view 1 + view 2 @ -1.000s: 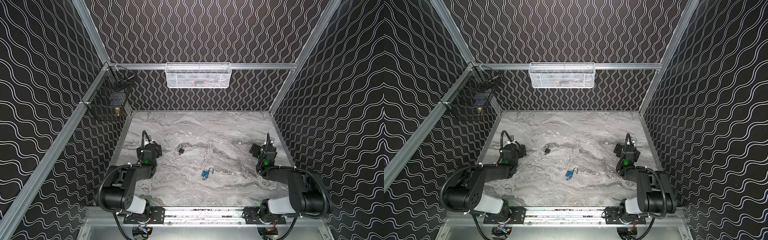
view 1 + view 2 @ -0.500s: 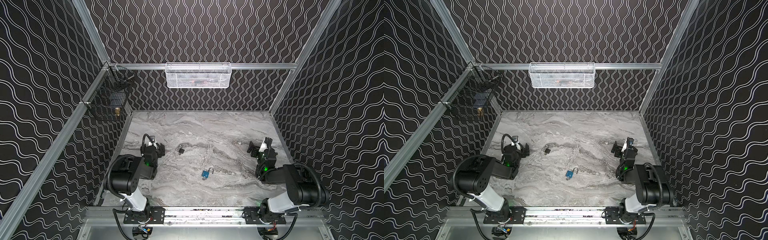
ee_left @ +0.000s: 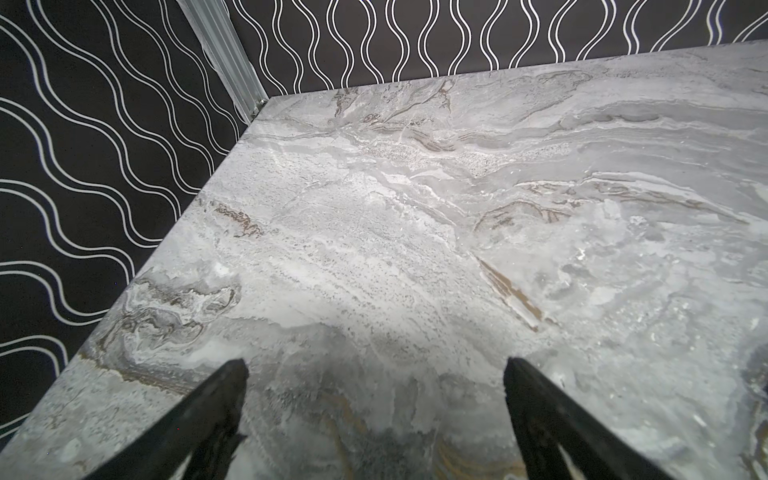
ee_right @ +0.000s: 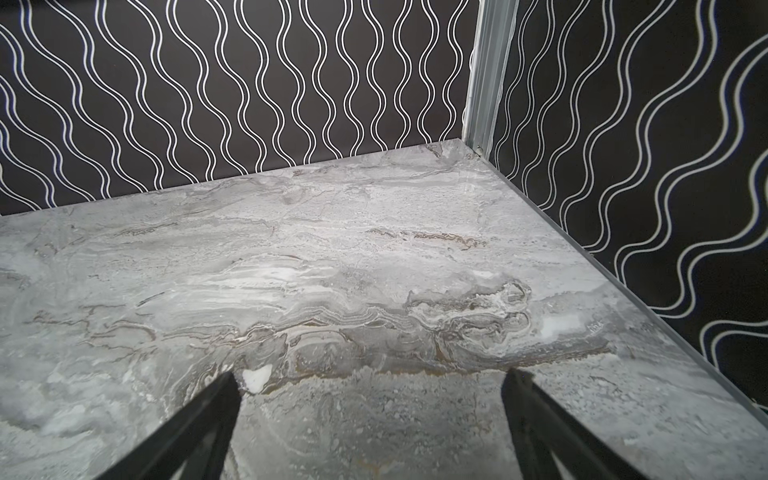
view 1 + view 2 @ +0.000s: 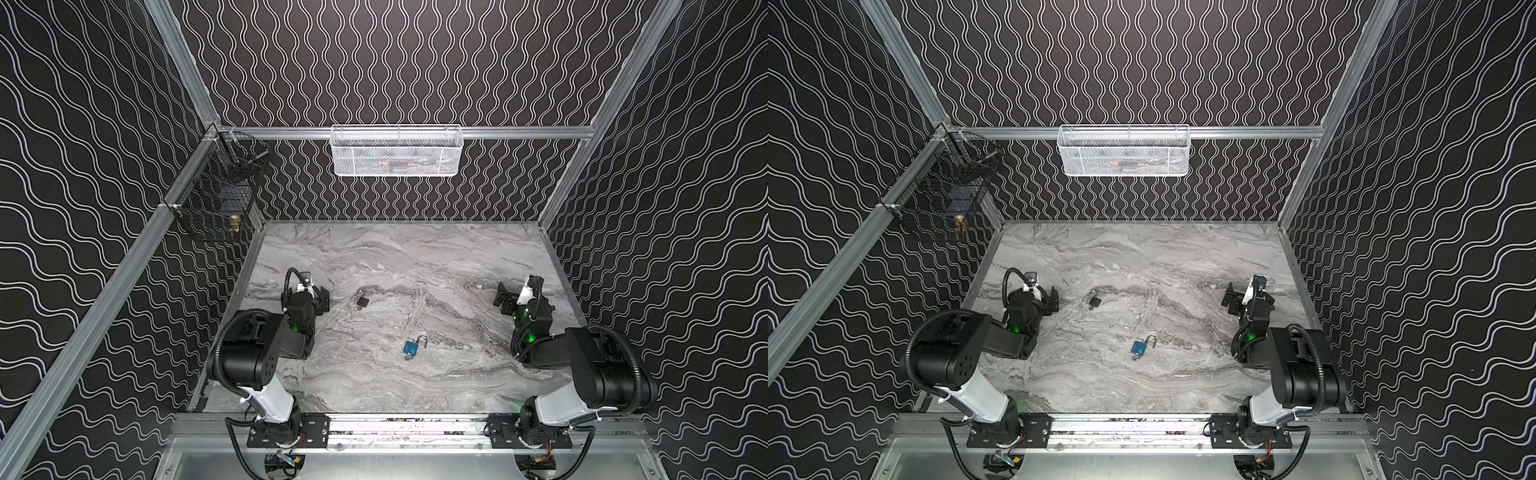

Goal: Unlock with the key

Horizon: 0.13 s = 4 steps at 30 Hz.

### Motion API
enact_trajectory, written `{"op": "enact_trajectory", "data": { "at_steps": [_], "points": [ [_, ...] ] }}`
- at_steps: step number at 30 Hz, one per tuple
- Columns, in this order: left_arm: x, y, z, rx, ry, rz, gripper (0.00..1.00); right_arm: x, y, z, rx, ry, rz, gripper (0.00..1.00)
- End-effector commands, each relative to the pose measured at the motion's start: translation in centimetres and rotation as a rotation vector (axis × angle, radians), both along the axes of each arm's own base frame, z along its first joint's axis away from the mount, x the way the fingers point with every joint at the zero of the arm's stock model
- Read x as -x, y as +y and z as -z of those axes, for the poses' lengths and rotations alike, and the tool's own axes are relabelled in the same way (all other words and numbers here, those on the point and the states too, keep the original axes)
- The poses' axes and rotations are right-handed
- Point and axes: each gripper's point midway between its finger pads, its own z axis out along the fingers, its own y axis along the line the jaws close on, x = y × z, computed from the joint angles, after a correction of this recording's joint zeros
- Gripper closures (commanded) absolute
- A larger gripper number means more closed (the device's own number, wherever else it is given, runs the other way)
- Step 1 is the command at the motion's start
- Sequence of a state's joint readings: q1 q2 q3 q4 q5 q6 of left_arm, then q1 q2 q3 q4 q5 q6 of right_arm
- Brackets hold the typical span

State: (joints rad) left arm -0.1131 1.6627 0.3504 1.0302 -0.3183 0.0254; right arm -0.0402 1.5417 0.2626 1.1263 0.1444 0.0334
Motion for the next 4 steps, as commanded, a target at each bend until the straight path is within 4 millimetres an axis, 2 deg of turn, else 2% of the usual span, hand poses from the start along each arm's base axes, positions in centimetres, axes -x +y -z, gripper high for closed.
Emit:
{"op": "enact_trajectory", "data": {
  "at_steps": [1, 4],
  "points": [
    [-0.35, -0.05, -0.97, -0.010, -0.040, 0.007, 0.01, -0.50, 0.04, -1.33, 0.014, -0.053, -0.006, 0.01],
    [-0.35, -0.03, -1.00, -0.009, -0.042, 0.006, 0.01, -0.21, 0.03, -1.41, 0.015, -0.056, -0.005, 0.01]
  ]
}}
